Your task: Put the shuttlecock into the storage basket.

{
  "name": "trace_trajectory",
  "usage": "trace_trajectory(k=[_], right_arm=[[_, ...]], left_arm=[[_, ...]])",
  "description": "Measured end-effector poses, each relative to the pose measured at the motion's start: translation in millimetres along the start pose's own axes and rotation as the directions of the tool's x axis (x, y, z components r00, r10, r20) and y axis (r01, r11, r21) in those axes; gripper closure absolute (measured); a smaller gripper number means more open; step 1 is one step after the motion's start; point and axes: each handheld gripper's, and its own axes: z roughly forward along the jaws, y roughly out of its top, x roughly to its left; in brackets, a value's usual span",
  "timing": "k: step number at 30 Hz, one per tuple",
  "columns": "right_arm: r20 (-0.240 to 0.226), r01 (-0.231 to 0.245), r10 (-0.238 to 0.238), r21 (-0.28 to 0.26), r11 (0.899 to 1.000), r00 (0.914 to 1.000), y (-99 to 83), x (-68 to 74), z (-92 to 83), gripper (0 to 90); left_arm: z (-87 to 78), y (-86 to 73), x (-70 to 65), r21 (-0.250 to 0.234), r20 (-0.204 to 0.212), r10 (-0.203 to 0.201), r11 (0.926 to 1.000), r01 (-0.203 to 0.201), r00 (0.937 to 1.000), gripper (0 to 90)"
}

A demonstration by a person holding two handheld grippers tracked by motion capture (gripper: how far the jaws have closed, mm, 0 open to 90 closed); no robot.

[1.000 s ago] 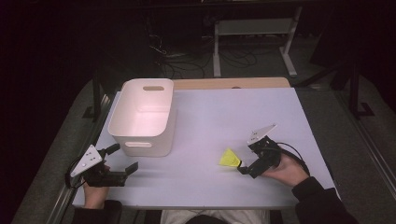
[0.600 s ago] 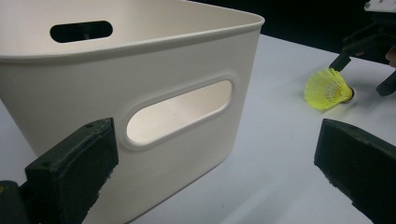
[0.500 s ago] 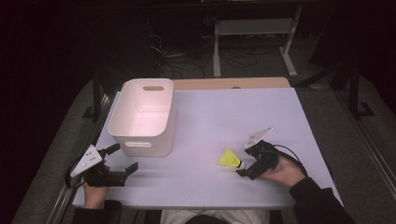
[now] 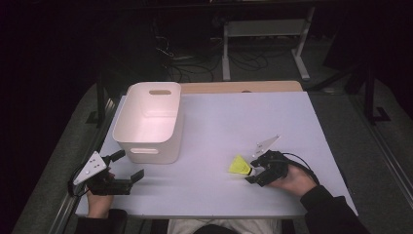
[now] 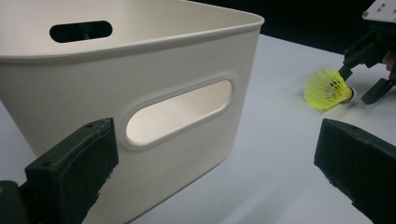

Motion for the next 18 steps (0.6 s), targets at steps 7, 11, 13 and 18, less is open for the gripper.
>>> trace_trajectory(k=[7,11,13,18], right_arm=[[0.001,0.003,-0.003,0.02,1.0,1.0,-0.3,-0.5,3.1,47.7],[0.003,0.01,-0.011,0.02,1.0,0.9999,-0.4,-0.9,3.5,53.1],[0.001,0.005,-0.005,0.017,1.0,1.0,-0.4,-1.1,3.2,56.8],[0.0,0.003,-0.003,0.016,1.0,1.0,-0.7,-2.1,2.9,61.9]], left_arm=[[0.0,0.0,0.0,0.001,0.0,0.001,1.0,-0.001,1.0,0.0],[0.1,0.0,-0.1,0.0,0.001,0.0,1.0,0.0,1.0,0.0],[0.1,0.0,-0.1,0.001,0.0,0.0,1.0,0.0,1.0,0.0],[0.1,0.0,-0.1,0.001,0.001,0.001,1.0,-0.001,1.0,0.0]])
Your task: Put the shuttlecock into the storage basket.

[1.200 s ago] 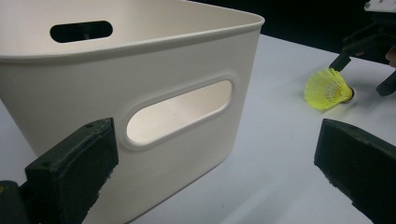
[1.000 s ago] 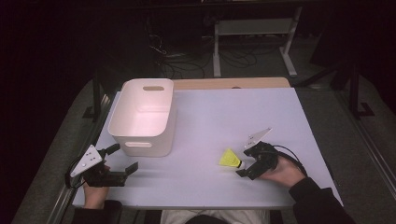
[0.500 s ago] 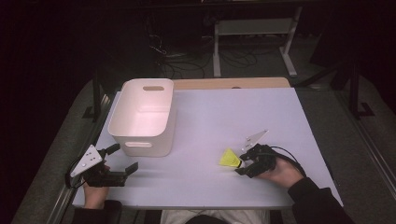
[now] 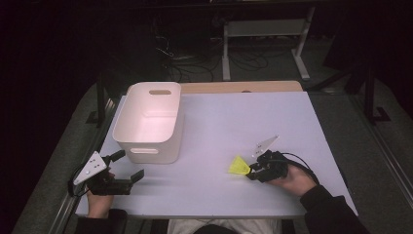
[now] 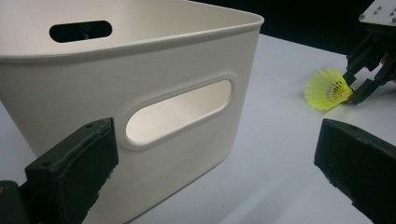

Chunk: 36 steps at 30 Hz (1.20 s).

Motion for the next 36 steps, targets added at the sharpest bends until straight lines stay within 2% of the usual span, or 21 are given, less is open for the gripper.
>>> trace_trajectory(k=[7,16,36], right_arm=[[-0.012,-0.007,0.007,-0.004,1.0,0.9999,0.2,-0.5,-0.9,62.9],[-0.013,-0.017,0.017,-0.041,0.999,0.9998,1.1,-1.0,-8.3,63.2],[-0.007,-0.001,0.0,-0.072,0.997,1.0,11.2,-0.2,-23.2,63.3]], left_arm=[[0.0,0.0,0.0,0.0,0.001,0.0,1.0,0.0,1.0,0.0],[0.2,0.0,0.0,0.001,0.001,0.0,1.0,0.0,1.0,0.0],[0.3,0.0,0.0,0.002,0.001,0.0,1.0,0.0,1.0,0.0]])
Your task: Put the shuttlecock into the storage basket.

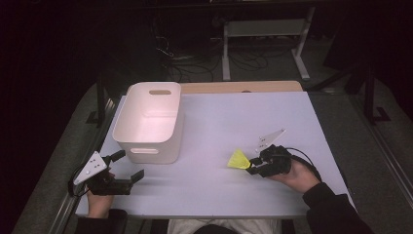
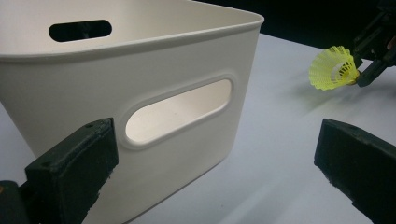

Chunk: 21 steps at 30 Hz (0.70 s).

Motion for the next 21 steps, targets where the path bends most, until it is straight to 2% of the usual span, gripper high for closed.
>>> trace_trajectory(k=[10,21], right_arm=[[-0.003,0.002,-0.002,-0.024,1.0,1.0,11.0,-0.9,-4.7,63.3],[-0.006,-0.005,0.004,-0.028,1.0,1.0,17.3,-1.5,-7.1,63.4]], left_arm=[[0.0,0.0,0.0,0.0,0.0,0.0,1.0,0.0,1.0,0.0],[-0.2,0.0,0.0,-0.001,-0.001,-0.001,1.0,0.001,1.0,0.0]])
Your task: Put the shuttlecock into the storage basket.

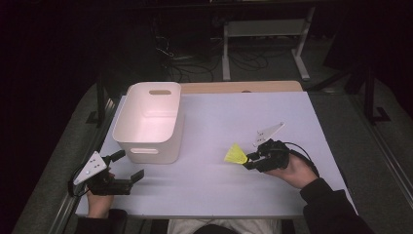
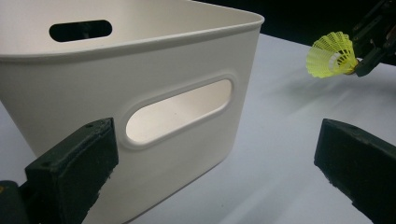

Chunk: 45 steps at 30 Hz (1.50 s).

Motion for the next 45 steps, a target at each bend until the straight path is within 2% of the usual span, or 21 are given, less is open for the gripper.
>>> trace_trajectory(k=[29,45], right_arm=[[-0.023,0.013,-0.013,0.005,1.0,0.9996,30.6,-2.1,-8.3,63.4],[-0.014,0.037,-0.037,-0.014,0.999,0.9992,49.1,-5.2,-16.4,63.4]], left_arm=[[-0.1,-0.1,0.0,0.001,0.0,0.001,1.0,-0.001,1.0,0.0],[-0.1,-0.1,0.0,0.002,0.001,0.002,1.0,-0.002,1.0,0.0]])
